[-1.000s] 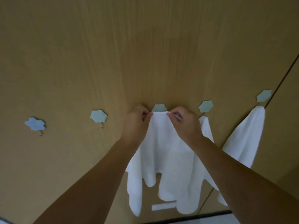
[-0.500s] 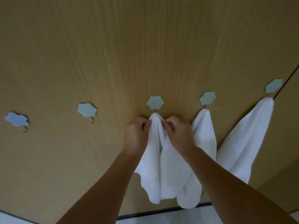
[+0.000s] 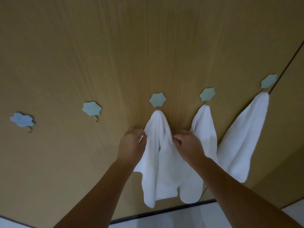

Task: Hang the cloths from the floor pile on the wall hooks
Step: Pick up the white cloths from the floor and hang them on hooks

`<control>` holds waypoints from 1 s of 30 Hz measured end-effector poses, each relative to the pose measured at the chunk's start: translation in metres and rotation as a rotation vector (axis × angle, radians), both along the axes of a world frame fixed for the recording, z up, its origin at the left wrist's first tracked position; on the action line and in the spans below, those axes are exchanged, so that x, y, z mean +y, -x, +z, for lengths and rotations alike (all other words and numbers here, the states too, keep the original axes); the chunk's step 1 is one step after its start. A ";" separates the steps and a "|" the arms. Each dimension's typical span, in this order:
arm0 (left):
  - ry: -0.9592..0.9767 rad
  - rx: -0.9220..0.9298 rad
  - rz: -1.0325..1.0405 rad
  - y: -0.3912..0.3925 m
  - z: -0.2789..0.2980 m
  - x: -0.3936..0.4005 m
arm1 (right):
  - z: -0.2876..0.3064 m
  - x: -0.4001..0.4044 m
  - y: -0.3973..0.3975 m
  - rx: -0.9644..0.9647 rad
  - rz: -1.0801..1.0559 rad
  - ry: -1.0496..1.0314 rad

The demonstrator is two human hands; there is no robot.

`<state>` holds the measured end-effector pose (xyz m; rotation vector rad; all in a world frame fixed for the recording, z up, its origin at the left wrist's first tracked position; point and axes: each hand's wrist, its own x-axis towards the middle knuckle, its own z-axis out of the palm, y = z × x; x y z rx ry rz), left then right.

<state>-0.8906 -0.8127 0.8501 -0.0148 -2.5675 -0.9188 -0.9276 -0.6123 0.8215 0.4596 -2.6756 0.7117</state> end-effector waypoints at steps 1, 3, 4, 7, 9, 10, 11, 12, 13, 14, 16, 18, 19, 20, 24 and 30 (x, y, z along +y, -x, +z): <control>-0.008 -0.013 -0.016 -0.004 0.001 0.000 | 0.002 0.004 -0.007 -0.029 -0.013 -0.011; -0.005 -0.042 -0.085 -0.011 0.002 0.003 | 0.007 0.013 -0.026 -0.080 -0.021 -0.008; 0.010 -0.048 -0.139 -0.015 0.002 0.007 | 0.010 0.018 -0.039 -0.108 -0.027 0.002; 0.036 -0.087 -0.289 -0.023 -0.004 0.023 | 0.008 0.042 -0.079 -0.156 -0.101 0.010; 0.035 -0.126 -0.378 -0.030 -0.011 0.039 | 0.003 0.063 -0.108 -0.190 -0.191 0.015; 0.040 -0.132 -0.422 -0.034 -0.014 0.047 | 0.000 0.074 -0.123 -0.214 -0.236 0.020; 0.048 -0.138 -0.470 -0.039 -0.016 0.056 | -0.003 0.084 -0.138 -0.233 -0.281 0.035; 0.058 -0.146 -0.519 -0.045 -0.019 0.065 | -0.005 0.094 -0.156 -0.247 -0.329 0.059; 0.068 -0.155 -0.568 -0.053 -0.021 0.075 | -0.007 0.104 -0.174 -0.260 -0.380 0.078; 0.078 -0.165 -0.612 -0.061 -0.025 0.085 | -0.009 0.113 -0.193 -0.274 -0.428 0.088; 0.092 -0.179 -0.696 -0.077 -0.032 0.106 | -0.016 0.130 -0.231 -0.286 -0.510 0.100; 0.109 -0.184 -0.786 -0.097 -0.040 0.128 | -0.025 0.147 -0.271 -0.293 -0.603 0.123; 0.111 -0.198 -0.827 -0.108 -0.046 0.139 | -0.029 0.154 -0.293 -0.309 -0.650 0.136; 0.116 -0.225 -0.863 -0.119 -0.052 0.151 | -0.034 0.161 -0.315 -0.331 -0.697 0.150; 0.159 -0.356 -0.996 -0.167 -0.084 0.197 | -0.055 0.183 -0.412 -0.440 -0.884 0.168; 0.207 -0.458 -1.213 -0.273 -0.109 0.262 | -0.071 0.199 -0.570 -0.504 -1.178 0.234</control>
